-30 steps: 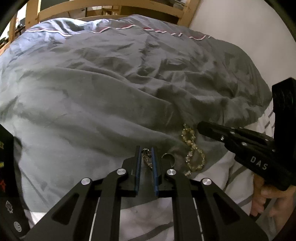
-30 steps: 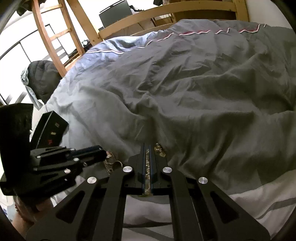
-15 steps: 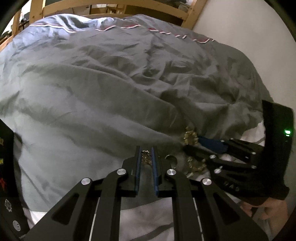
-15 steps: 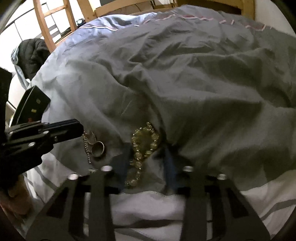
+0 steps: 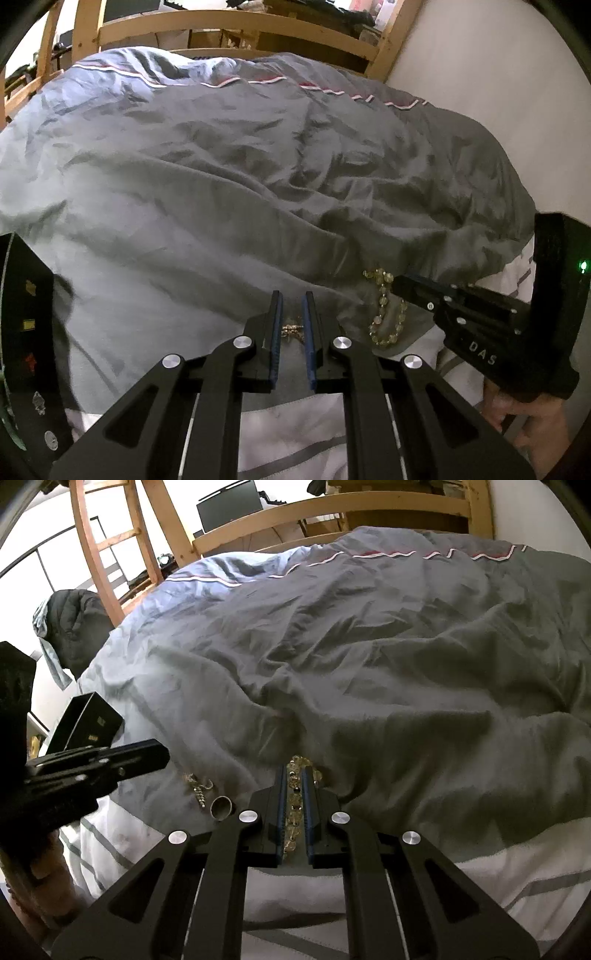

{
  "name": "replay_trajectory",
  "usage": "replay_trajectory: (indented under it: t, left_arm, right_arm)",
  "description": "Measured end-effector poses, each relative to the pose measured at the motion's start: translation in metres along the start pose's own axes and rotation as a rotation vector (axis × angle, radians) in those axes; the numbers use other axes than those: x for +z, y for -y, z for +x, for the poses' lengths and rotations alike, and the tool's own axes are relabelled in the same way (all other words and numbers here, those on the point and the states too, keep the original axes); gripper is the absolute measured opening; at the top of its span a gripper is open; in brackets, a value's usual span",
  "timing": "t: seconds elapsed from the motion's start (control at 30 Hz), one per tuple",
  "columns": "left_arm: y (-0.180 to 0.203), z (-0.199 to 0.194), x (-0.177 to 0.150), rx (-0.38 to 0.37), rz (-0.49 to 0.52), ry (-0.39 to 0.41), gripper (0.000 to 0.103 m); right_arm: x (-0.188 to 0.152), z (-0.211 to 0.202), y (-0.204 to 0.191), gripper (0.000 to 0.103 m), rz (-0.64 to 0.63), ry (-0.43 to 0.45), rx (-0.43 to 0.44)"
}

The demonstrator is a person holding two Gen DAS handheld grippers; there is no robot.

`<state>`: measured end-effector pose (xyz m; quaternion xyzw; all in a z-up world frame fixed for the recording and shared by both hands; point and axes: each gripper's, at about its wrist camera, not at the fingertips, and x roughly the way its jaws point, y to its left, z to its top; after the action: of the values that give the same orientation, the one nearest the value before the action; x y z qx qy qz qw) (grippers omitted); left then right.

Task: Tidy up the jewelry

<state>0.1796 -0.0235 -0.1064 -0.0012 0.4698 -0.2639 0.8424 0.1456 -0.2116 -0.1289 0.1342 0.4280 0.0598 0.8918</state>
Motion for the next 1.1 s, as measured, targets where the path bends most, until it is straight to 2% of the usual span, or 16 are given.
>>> replay_trajectory:
  t: [0.13, 0.33, 0.43, 0.47, 0.5, 0.53, 0.57, 0.63, 0.67, 0.73, 0.83, 0.87, 0.97, 1.1]
  left_arm:
    - [0.003, -0.008, 0.002, 0.01, 0.003, 0.013, 0.011]
    - [0.002, -0.012, 0.0, 0.003, -0.005, 0.008, 0.011]
    - [0.0, -0.004, -0.003, -0.012, -0.003, -0.02, 0.011]
    - [0.001, 0.002, -0.006, -0.009, 0.002, -0.038, 0.016]
    - [0.0, 0.009, -0.008, 0.002, 0.001, -0.059, 0.038]
    - [0.0, 0.016, -0.01, 0.021, 0.003, -0.073, 0.056]
    - [0.001, 0.022, -0.013, 0.046, 0.013, -0.075, 0.067]
    - [0.001, 0.032, -0.014, 0.053, 0.026, -0.101, 0.066]
    - [0.0, 0.036, -0.015, 0.054, 0.028, -0.11, 0.065]
    - [-0.003, 0.042, -0.015, 0.066, 0.027, -0.124, 0.054]
    - [-0.009, 0.045, -0.015, 0.058, 0.008, -0.14, 0.027]
    - [-0.01, 0.044, -0.015, 0.04, 0.008, -0.14, 0.009]
    - [-0.008, 0.038, -0.014, 0.04, 0.017, -0.124, 0.004]
    - [-0.003, 0.031, -0.014, 0.037, 0.034, -0.108, 0.004]
  right_arm:
    - [0.003, -0.01, 0.001, 0.009, 0.037, 0.024, 0.052]
    - [0.003, -0.025, -0.005, 0.009, 0.021, 0.029, 0.037]
    - [0.0, -0.028, -0.004, 0.009, 0.023, 0.024, 0.034]
    - [-0.001, -0.027, -0.003, 0.009, 0.026, 0.018, 0.031]
    - [-0.003, -0.025, -0.001, 0.009, 0.034, 0.01, 0.029]
    - [-0.003, -0.023, 0.0, 0.009, 0.04, 0.005, 0.029]
    - [-0.003, -0.021, 0.0, 0.009, 0.045, 0.001, 0.03]
    - [-0.003, -0.019, 0.0, 0.009, 0.047, -0.001, 0.032]
    - [-0.003, -0.019, 0.0, 0.009, 0.047, -0.001, 0.035]
    - [-0.003, -0.018, 0.0, 0.009, 0.049, 0.001, 0.038]
    - [-0.003, -0.015, 0.001, 0.009, 0.061, -0.006, 0.043]
    - [-0.003, -0.014, 0.001, 0.009, 0.065, -0.008, 0.047]
    - [-0.004, -0.013, -0.001, 0.009, 0.062, -0.012, 0.051]
    - [-0.002, -0.018, -0.001, 0.009, 0.065, 0.003, 0.059]
